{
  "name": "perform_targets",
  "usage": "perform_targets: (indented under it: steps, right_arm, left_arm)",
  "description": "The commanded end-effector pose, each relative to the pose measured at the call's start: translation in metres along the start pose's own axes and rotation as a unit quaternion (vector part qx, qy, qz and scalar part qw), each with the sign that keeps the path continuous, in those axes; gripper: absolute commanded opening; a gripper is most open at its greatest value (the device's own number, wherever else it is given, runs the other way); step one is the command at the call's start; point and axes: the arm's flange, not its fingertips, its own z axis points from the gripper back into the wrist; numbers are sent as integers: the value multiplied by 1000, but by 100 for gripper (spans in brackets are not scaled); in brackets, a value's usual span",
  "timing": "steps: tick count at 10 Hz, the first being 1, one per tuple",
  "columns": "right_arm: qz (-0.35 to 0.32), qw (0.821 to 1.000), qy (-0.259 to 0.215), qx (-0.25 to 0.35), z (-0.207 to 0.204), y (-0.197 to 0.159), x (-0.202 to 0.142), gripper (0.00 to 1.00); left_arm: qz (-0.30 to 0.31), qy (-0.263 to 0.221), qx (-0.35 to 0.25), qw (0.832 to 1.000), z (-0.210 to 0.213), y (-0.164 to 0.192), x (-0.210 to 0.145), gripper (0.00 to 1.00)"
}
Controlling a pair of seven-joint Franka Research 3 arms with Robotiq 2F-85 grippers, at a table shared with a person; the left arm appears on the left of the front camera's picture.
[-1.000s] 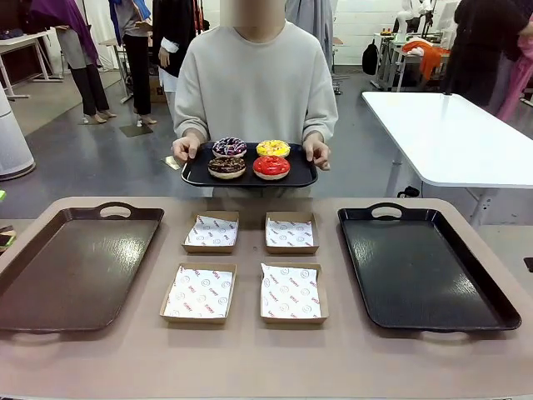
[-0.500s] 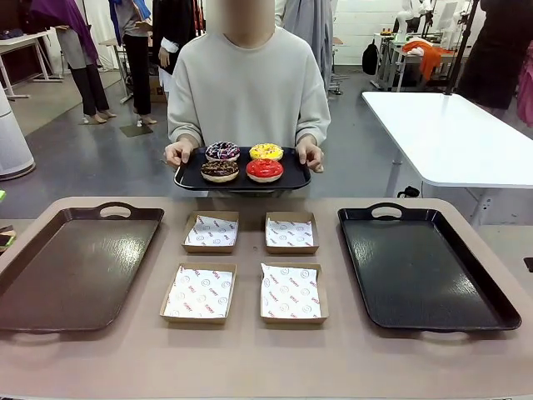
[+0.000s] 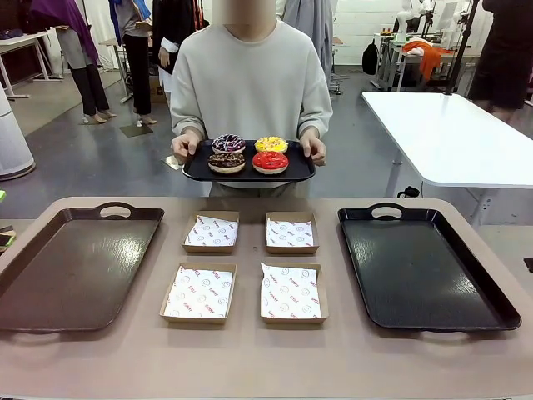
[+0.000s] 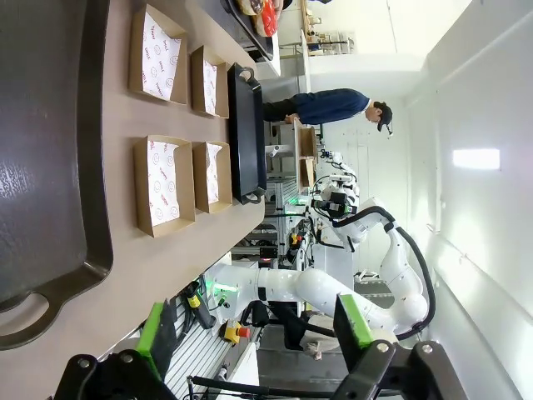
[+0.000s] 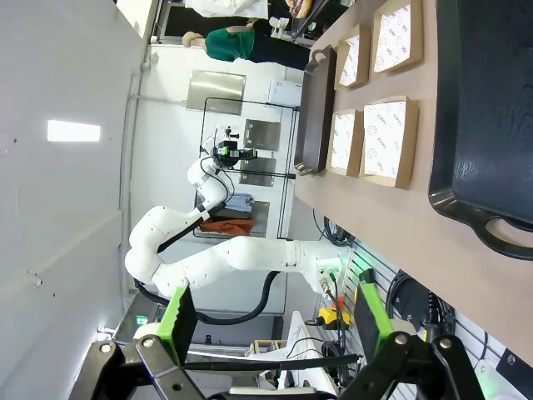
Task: Individually package the donuts and arrange them on the tray.
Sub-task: Pick up one Paper togo box.
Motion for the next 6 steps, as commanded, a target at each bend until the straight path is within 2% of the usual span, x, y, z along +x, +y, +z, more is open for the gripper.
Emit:
perform_targets:
  steps: [1,3,4,6]
  right_arm:
    - [3,1000,0,5,1,0,-1,100]
    - [3,1000,0,5,1,0,-1,100]
    - [3,1000,0,5,1,0,-1,100]
    - [3,1000,0,5,1,0,-1,100]
  left_arm:
    - [-1,-4,-2,1000,1,0,1,100]
    - [0,0,0,1000,0,0,0,100]
    - [-11,-23,44,999,-3,-22,13,100]
    - [-24,-22,125,992,-31,-81,63,100]
